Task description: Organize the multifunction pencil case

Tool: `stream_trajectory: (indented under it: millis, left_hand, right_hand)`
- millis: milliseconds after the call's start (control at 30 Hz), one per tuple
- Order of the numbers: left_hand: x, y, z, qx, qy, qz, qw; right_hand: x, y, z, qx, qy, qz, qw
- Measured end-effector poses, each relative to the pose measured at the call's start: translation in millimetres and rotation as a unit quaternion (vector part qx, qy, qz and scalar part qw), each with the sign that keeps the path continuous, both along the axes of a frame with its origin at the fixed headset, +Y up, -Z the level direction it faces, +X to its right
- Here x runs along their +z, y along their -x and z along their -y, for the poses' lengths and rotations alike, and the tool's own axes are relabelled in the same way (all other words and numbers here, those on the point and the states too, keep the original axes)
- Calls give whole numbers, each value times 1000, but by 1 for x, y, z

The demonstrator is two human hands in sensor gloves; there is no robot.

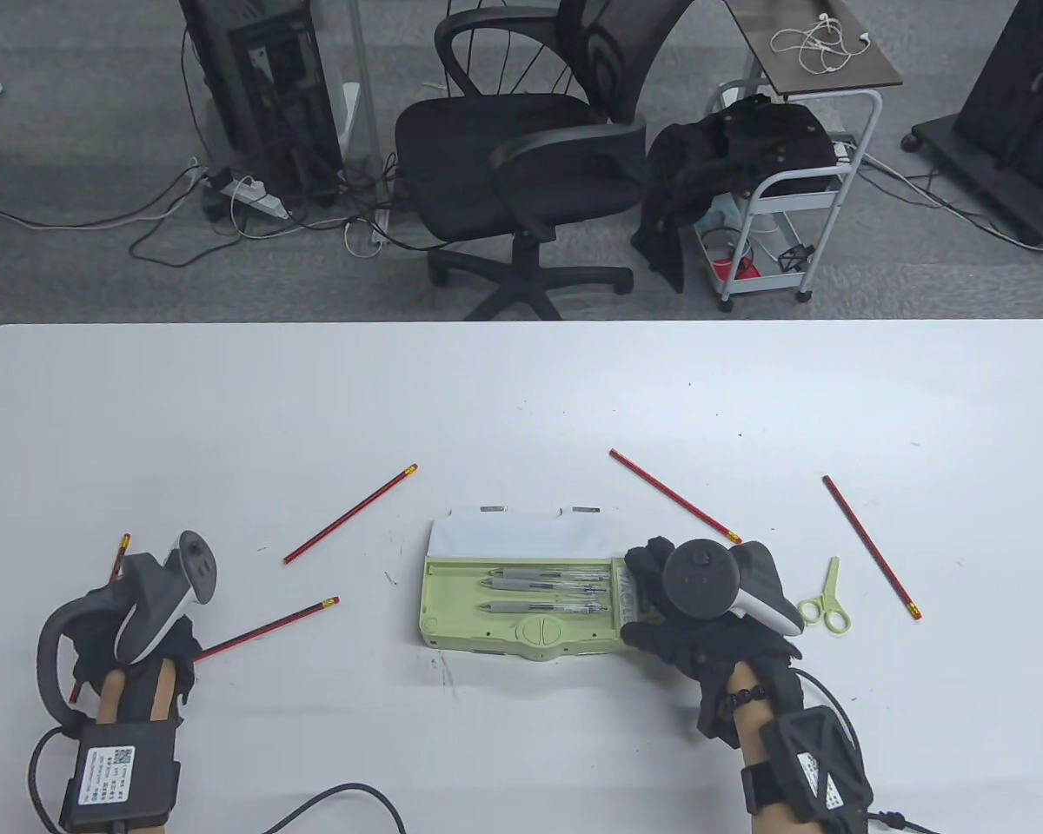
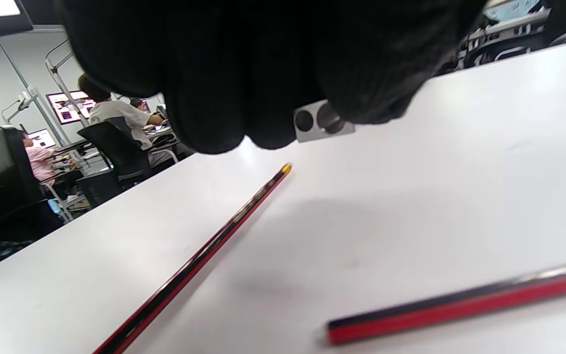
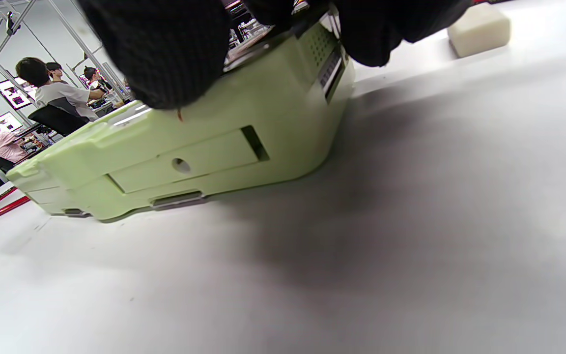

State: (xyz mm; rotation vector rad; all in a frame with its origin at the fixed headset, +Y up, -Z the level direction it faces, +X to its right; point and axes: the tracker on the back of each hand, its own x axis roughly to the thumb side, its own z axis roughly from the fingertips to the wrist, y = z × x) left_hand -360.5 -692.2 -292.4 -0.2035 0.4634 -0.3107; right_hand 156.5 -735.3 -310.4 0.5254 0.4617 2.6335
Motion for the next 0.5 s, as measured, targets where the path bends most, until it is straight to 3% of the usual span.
stream_trajectory:
  millis: [200, 500]
  left_hand:
    - [5, -43, -30, 8, -77, 61, 995]
    - [15, -131, -44, 36, -121, 177, 976]
  right_hand:
    - [0, 0, 0, 0, 0, 0, 1000]
    - [1, 1, 0, 0, 1, 0, 1000]
